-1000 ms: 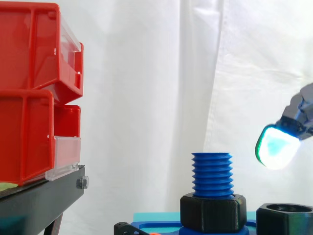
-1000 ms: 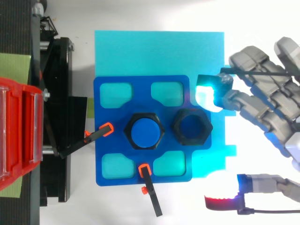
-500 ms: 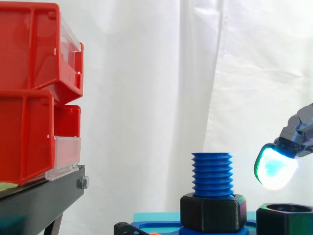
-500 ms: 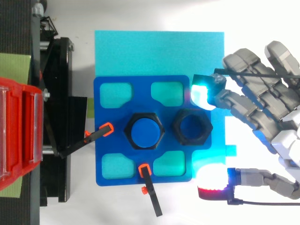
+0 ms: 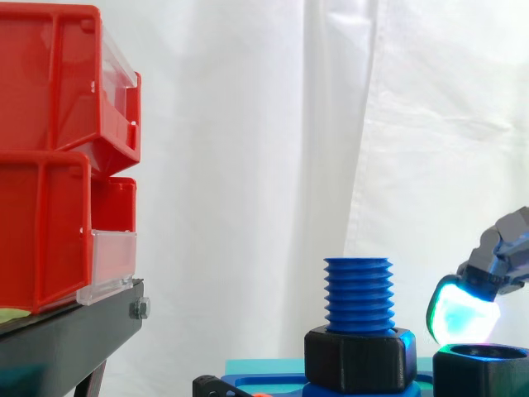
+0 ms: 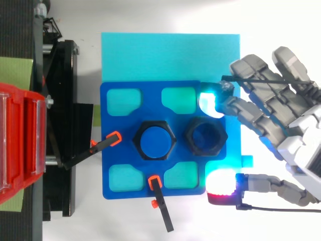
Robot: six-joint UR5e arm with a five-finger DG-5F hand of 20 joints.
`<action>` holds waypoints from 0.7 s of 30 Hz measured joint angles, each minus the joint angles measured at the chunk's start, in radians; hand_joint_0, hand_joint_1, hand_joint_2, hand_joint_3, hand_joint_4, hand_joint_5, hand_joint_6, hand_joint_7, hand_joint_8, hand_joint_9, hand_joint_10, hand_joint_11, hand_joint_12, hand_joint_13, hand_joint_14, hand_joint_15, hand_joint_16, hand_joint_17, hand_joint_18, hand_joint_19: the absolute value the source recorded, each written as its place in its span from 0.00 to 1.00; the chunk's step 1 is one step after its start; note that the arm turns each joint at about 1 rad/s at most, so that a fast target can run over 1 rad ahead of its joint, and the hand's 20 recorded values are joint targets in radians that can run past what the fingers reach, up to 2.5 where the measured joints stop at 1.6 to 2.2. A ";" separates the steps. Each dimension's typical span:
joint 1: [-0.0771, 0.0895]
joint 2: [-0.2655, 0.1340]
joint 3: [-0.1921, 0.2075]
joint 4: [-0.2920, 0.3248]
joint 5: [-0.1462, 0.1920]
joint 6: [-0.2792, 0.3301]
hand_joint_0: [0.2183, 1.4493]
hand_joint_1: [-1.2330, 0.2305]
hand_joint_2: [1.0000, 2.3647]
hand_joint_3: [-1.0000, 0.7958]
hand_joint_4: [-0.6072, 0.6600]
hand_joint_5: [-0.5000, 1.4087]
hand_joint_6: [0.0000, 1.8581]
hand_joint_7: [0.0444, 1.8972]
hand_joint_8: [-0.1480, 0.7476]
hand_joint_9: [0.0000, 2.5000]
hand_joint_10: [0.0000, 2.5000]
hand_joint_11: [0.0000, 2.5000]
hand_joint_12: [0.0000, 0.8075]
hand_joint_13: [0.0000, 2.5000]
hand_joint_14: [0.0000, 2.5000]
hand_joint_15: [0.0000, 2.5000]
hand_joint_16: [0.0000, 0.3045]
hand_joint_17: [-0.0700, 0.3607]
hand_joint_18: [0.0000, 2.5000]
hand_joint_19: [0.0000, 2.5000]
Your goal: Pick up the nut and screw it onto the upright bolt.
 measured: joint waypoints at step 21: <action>-0.020 -0.011 0.000 0.009 -0.043 -0.003 0.18 0.38 0.00 0.28 0.72 0.16 0.27 0.49 0.50 0.12 0.00 0.00 0.54 0.07 0.00 0.00 0.19 0.47 0.00 0.00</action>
